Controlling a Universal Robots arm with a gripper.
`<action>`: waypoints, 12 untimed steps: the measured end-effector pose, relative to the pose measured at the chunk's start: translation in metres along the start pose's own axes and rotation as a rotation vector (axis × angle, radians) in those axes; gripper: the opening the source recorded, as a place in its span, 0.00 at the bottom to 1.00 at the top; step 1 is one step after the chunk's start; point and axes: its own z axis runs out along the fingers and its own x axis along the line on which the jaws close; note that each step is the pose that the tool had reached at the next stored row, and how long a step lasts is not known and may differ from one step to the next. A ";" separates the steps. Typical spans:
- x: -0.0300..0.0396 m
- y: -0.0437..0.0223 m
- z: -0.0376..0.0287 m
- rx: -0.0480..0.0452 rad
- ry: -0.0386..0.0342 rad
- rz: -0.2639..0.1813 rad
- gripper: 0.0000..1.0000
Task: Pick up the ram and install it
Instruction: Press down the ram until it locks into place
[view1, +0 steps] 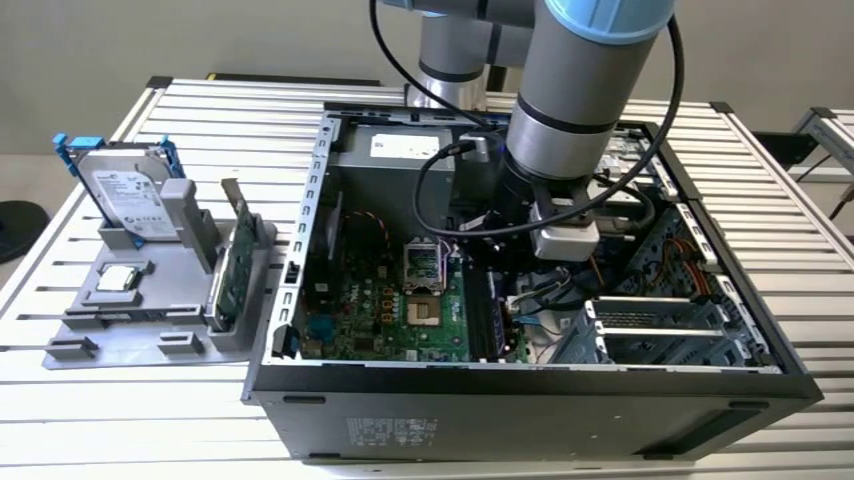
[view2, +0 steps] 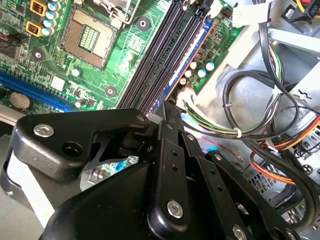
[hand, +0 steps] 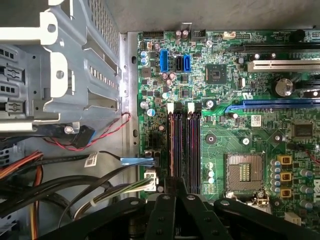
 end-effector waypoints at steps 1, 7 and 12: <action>0.0000 0.0000 -0.0005 0.0000 0.0000 0.000 0.00; 0.0000 0.0001 -0.0030 0.0001 0.0001 0.000 0.00; 0.0000 0.0001 -0.0029 -0.0005 0.0016 -0.033 0.00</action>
